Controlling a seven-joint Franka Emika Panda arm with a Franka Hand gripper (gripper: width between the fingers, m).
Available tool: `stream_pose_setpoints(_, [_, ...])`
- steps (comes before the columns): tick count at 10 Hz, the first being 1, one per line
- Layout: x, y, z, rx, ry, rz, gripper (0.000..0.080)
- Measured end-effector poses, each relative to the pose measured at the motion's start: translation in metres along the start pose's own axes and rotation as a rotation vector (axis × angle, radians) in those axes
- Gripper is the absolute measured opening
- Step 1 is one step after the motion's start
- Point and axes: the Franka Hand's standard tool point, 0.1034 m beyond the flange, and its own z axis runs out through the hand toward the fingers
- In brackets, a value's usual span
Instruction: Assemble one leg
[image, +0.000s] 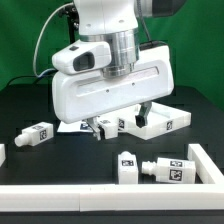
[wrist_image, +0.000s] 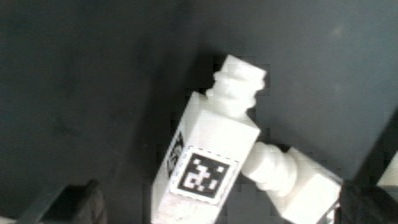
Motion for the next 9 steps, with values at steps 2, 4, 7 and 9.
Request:
stream_pose_setpoints(2, [0.002, -0.009, 0.010, 0.002, -0.009, 0.268, 0.0650])
stream_pose_setpoints(4, [0.007, -0.017, 0.024, -0.009, 0.016, 0.374, 0.0650])
stream_pose_setpoints(7, [0.007, -0.017, 0.024, -0.008, 0.013, 0.369, 0.0650])
stream_pose_setpoints(9, [0.003, -0.006, 0.040, -0.018, 0.011, 0.311, 0.0650])
